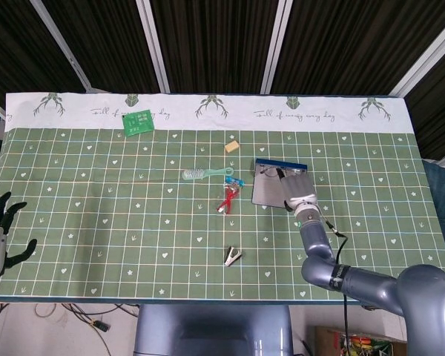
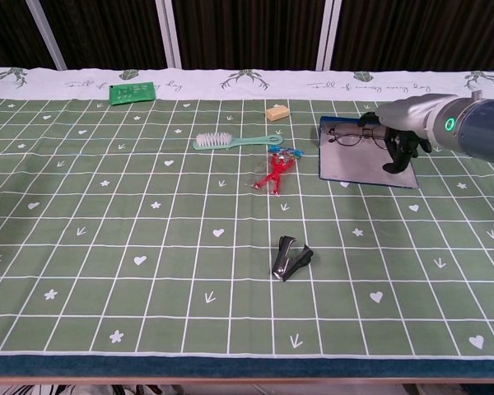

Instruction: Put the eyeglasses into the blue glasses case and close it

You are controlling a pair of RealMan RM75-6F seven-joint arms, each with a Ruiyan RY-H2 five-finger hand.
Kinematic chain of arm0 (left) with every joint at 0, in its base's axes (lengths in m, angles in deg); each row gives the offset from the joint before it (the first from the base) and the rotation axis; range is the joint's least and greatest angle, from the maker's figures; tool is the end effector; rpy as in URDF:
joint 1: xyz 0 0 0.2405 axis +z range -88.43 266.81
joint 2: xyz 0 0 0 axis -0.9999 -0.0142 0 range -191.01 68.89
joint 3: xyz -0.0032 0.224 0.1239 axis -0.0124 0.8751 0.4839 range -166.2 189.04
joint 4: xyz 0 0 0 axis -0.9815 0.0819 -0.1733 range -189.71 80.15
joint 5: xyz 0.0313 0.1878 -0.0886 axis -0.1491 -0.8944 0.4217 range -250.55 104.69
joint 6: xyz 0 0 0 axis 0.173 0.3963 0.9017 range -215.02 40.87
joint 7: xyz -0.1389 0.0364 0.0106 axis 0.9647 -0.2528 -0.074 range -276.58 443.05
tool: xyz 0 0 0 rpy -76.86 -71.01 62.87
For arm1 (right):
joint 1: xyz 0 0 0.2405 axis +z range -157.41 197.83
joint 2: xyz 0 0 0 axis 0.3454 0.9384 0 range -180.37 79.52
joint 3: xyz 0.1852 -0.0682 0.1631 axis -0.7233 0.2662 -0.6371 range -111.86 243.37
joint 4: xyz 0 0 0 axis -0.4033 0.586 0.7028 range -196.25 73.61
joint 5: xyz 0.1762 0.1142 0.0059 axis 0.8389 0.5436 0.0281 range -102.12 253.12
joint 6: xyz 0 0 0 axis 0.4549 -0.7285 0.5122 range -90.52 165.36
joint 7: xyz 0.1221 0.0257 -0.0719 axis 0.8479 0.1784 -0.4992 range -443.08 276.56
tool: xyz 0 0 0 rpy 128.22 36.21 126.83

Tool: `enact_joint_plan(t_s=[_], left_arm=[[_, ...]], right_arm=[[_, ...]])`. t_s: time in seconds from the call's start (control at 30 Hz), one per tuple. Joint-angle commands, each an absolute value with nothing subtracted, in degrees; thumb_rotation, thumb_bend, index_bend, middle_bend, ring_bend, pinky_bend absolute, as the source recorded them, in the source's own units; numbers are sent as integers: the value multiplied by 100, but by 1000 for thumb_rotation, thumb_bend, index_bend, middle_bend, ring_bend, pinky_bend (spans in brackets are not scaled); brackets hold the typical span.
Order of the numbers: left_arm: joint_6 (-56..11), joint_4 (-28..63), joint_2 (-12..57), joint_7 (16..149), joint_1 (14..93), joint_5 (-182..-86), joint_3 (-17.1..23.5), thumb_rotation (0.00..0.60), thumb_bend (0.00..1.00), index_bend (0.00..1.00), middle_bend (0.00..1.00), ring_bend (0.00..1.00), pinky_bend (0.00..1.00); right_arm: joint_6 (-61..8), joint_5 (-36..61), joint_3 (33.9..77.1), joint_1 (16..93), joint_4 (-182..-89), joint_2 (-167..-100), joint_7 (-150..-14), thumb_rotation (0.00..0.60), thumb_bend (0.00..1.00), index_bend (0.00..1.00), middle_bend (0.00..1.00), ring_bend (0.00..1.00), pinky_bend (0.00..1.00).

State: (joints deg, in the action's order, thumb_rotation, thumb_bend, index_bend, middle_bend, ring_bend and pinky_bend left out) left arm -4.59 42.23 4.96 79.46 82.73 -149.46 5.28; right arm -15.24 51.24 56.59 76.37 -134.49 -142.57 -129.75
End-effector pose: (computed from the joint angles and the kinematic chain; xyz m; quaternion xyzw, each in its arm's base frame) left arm -0.3055 0.1983 0.1502 -0.5425 -0.4324 -0.3868 0.6075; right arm -0.1686 -0.4078 -0.0196 0.7246 -0.3848 0.1780 0.5433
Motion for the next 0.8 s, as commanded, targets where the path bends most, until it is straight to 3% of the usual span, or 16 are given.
enact_joint_plan(t_s=[0.03,0.1,0.2,0.8], left_arm=[[-462,4227,496,7932,8271,-14945,531,600,286,180,0,0,0],[-461,4229,497,7925,8273,-14947,536,600,285,180,0,0,0],[-457,4232,498,7914,8276,-14947,539,600,285,180,0,0,0],[-492,4267,485,7827,8272,-14883,542,600,286,192,0,0,0]], right_arm=[[-1857,4593,5743,7407,-13851,-14114,-12668,600,276,60,399,449,472],[-2033,4274,5783,7278,-13946,-14133,-12462,600,259,63,330,368,362],[-2246,3815,5889,7089,-13942,-14220,-12194,600,240,66,255,291,290],[-2443,2649,5931,6592,-13068,-14862,-11517,600,265,129,223,255,271]])
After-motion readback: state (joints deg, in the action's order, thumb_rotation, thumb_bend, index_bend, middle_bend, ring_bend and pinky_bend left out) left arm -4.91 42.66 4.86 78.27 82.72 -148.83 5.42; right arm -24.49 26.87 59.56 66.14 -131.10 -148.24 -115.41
